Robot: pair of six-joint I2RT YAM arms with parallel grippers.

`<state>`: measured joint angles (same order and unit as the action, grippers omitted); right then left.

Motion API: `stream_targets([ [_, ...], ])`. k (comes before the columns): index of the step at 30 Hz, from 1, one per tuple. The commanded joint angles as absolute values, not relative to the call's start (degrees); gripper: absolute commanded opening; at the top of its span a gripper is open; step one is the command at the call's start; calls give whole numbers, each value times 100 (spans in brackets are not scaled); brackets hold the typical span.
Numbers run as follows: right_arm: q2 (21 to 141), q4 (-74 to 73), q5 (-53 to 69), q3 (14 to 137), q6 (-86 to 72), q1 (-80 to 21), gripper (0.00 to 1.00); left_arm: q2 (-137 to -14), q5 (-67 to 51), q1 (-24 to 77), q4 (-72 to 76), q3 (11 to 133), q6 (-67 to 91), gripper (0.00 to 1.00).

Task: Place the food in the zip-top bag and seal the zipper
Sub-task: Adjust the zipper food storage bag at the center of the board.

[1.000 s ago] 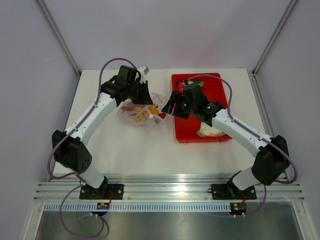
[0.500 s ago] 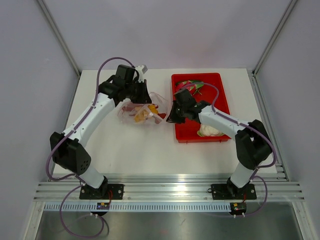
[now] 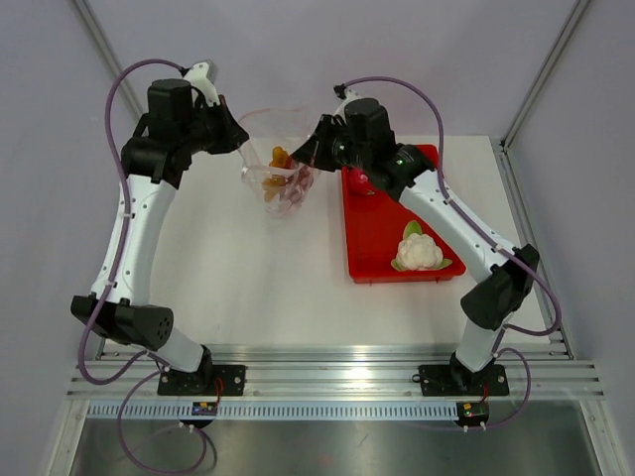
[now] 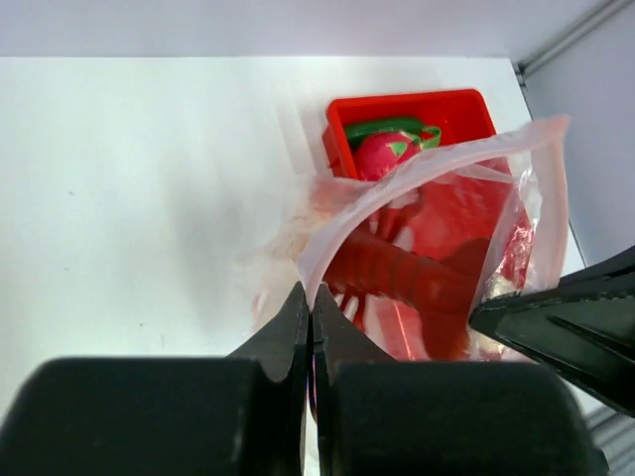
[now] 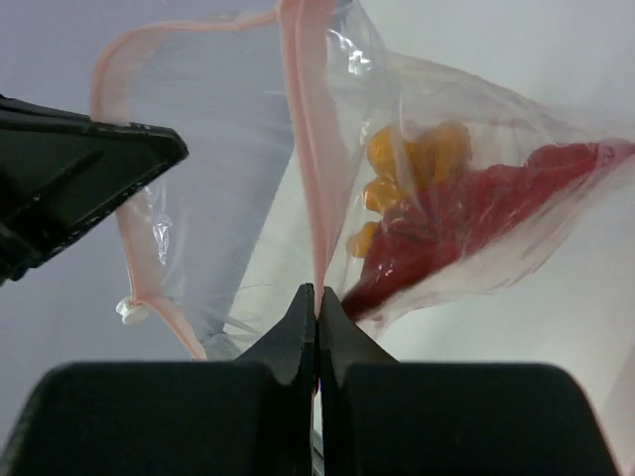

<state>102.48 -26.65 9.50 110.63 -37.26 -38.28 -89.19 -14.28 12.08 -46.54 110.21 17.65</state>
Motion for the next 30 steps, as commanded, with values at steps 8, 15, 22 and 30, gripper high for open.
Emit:
stream_targets([
  [8,11453,-3094,1037,10573,-3551,-3832,0,-9000,-1090,1178,-4543,9851,1697,0],
  [15,10837,-3191,589,11022,-3156,-3788,0,-8710,-976,1178,-4843,11030,1635,0],
  [22,11056,-2848,747,9792,-3454,-3516,0,-8710,-1309,1204,-4344,9731,1757,0],
  [30,11022,-2584,703,9194,-3560,-3489,0,-8991,-1047,1958,-4218,9298,1662,19],
])
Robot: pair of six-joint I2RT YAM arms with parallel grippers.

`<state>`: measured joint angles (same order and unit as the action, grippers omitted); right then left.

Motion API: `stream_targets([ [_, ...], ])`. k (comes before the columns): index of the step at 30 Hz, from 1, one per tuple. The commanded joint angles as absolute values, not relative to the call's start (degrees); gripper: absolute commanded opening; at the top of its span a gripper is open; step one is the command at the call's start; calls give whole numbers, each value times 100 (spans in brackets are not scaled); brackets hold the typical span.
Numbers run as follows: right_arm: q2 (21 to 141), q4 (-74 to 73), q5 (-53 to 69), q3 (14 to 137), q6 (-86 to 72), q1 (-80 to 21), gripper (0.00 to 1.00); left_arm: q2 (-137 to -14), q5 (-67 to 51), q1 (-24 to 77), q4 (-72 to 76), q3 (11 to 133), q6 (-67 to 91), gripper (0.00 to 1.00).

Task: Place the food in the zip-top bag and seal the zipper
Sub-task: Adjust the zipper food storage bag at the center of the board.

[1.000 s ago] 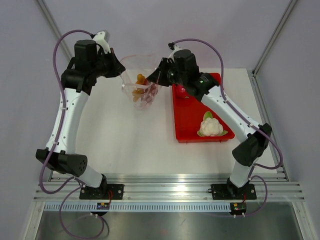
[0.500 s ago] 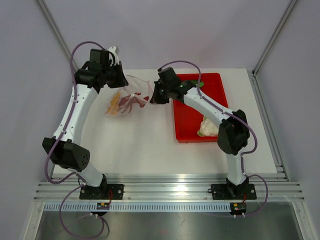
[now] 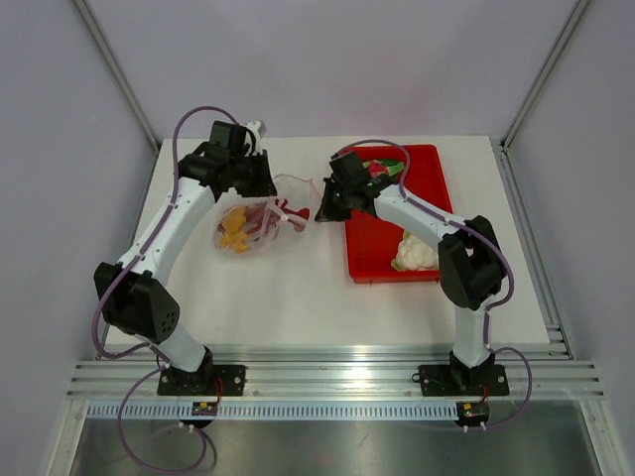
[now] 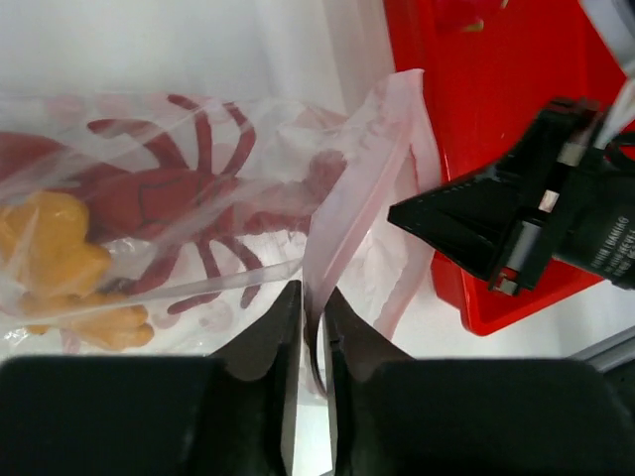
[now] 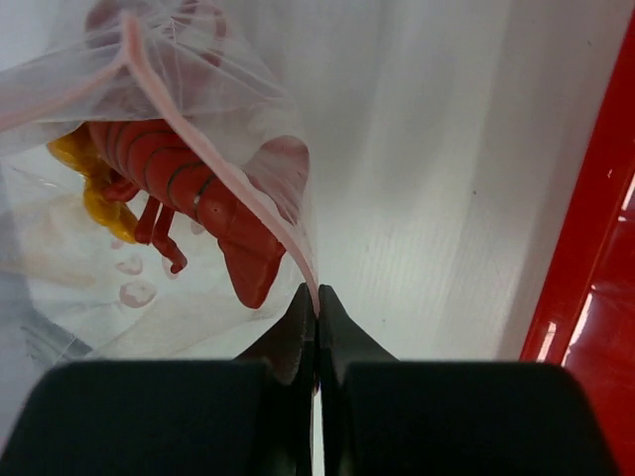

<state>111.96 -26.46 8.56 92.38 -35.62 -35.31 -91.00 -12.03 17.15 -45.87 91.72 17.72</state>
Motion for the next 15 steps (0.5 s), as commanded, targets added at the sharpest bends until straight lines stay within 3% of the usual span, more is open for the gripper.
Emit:
stream_targets([
  [1,10969,-2584,703,9150,-3560,-3489,0,-8991,-968,2030,-4262,9377,1583,28],
  [3,10794,-2549,694,9088,-3577,-3489,0,-8983,-688,2275,-4280,9439,1486,46],
  [4,10723,-2523,694,9018,-3577,-3489,0,-8982,-564,2355,-4306,9492,1442,48],
  [15,10204,-2206,958,8798,-3718,-3498,0,-9246,1571,3444,-4860,9940,1160,49],
])
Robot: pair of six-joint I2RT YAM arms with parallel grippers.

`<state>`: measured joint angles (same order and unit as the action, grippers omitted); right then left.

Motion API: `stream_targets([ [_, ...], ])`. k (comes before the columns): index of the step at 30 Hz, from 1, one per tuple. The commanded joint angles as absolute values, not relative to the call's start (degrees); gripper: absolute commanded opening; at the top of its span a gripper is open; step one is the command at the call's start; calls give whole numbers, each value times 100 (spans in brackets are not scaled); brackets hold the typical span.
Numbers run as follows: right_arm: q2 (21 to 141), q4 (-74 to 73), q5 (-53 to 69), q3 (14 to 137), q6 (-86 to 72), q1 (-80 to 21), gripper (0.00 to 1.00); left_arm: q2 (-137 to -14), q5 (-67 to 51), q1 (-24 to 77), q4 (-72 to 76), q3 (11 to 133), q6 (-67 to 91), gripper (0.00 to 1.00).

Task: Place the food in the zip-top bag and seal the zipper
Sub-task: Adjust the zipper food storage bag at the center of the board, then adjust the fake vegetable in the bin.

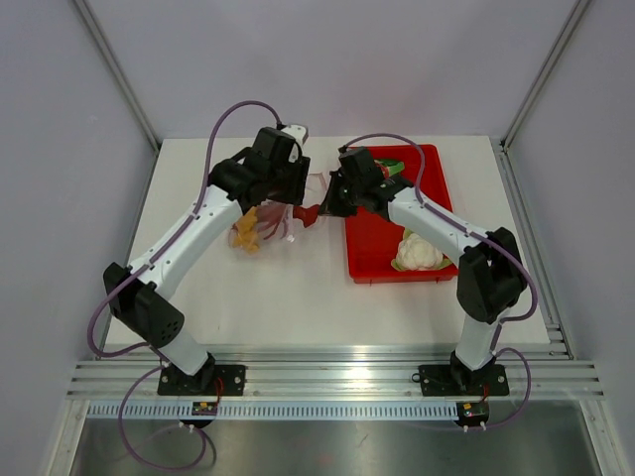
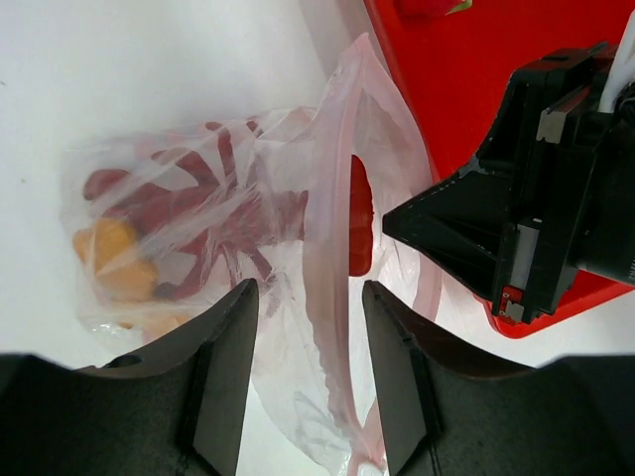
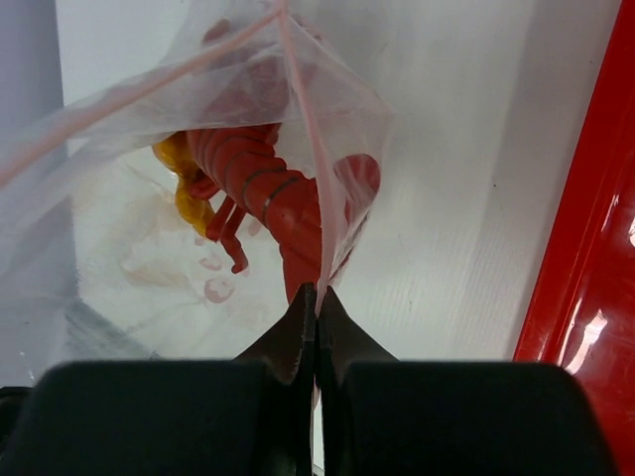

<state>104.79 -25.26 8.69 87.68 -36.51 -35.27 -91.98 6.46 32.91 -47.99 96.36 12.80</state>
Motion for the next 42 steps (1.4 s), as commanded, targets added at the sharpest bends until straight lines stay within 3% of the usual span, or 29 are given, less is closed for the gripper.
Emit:
stream_targets([
  [1,10230,-2215,949,8807,-3718,-3507,0,-9237,1660,3471,-4860,9940,1186,47],
  [5,10283,-2215,976,8815,-3718,-3507,0,-9307,2074,3630,-5027,10072,1283,25],
  [8,10344,-2224,958,8833,-3718,-3498,0,-9404,2399,3718,-5194,10221,1336,18],
  [9,10371,-2232,967,8850,-3709,-3498,0,-9457,2399,3744,-5203,10248,1336,1],
  [12,10468,-2390,941,9034,-3613,-3498,2,-9571,2321,3744,-5247,10327,1362,0],
  [14,10389,-2706,660,9123,-3490,-3507,26,-9624,2320,3744,-5212,10353,1380,0],
  [15,10293,-2785,529,9071,-3376,-3507,57,-9641,2286,3744,-5212,10362,1380,0],
  [17,9864,-3013,47,8974,-3305,-3446,70,-9686,2241,3727,-5186,10380,1397,0],
  [22,8477,-3268,-535,8035,-3349,-3033,76,-9677,1864,3604,-5054,10380,1424,0],
  [29,7296,-4516,-1485,6646,-3639,-2251,75,-9633,1565,3524,-4931,10345,1380,0],
  [32,7330,-4824,-1608,6224,-3551,-2145,80,-9659,1363,3524,-4878,10336,1371,0],
  [42,8498,-4132,-1327,6248,-2822,-2145,70,-9659,1389,3524,-4816,10187,1301,0],
])
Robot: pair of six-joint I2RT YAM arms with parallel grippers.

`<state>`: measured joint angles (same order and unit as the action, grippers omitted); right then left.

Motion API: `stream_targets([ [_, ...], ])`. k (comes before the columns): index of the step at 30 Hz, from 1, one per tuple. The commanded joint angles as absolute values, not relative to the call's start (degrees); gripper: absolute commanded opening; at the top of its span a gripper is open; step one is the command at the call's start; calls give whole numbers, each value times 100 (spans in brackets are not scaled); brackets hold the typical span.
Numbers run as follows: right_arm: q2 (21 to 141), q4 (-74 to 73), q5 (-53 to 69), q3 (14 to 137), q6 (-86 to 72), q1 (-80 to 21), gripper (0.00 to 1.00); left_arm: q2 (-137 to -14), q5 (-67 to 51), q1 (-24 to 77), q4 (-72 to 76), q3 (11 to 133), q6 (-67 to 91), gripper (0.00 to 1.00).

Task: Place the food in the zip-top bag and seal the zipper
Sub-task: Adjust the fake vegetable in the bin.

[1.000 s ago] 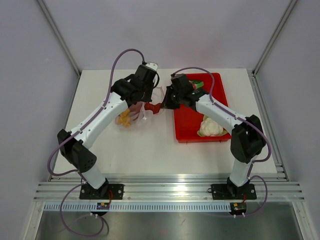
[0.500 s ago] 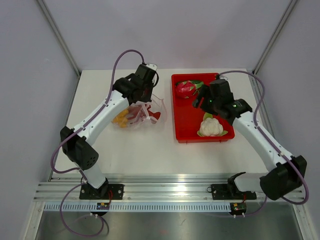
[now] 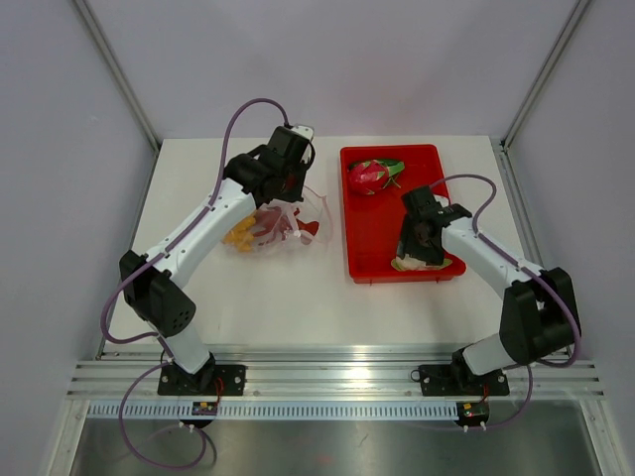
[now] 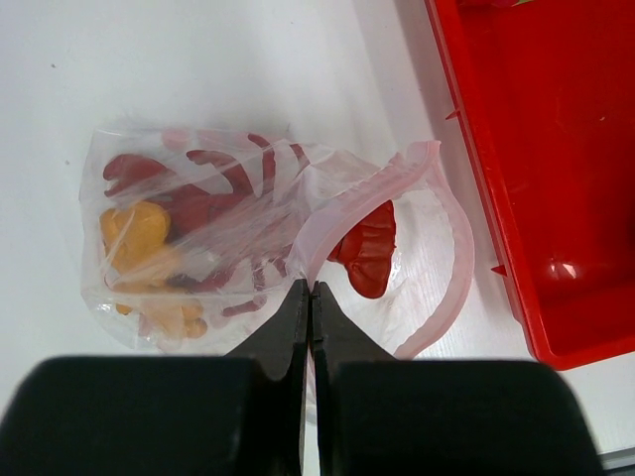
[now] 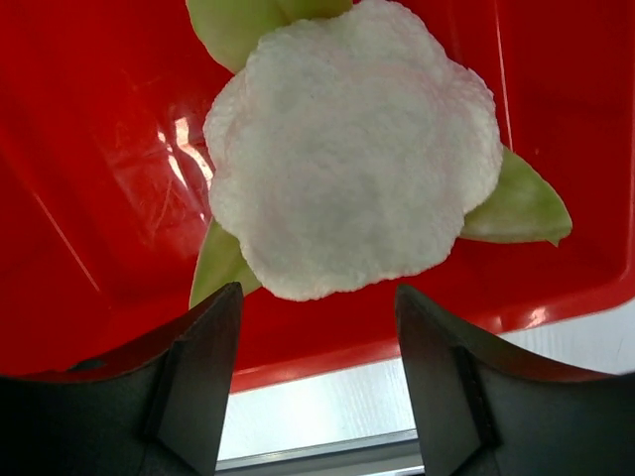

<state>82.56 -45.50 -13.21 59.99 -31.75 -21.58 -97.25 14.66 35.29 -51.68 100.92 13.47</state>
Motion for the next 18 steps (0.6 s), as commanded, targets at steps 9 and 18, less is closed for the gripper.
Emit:
stream_targets([
  [9,9975,-3166,-2268,7935,-2066,-1979,70,-9677,1389,3516,-4843,10177,1336,0],
  [18,9484,-3330,-468,7762,-2004,-2012,70,-9773,1301,3516,-4878,10283,1380,0],
])
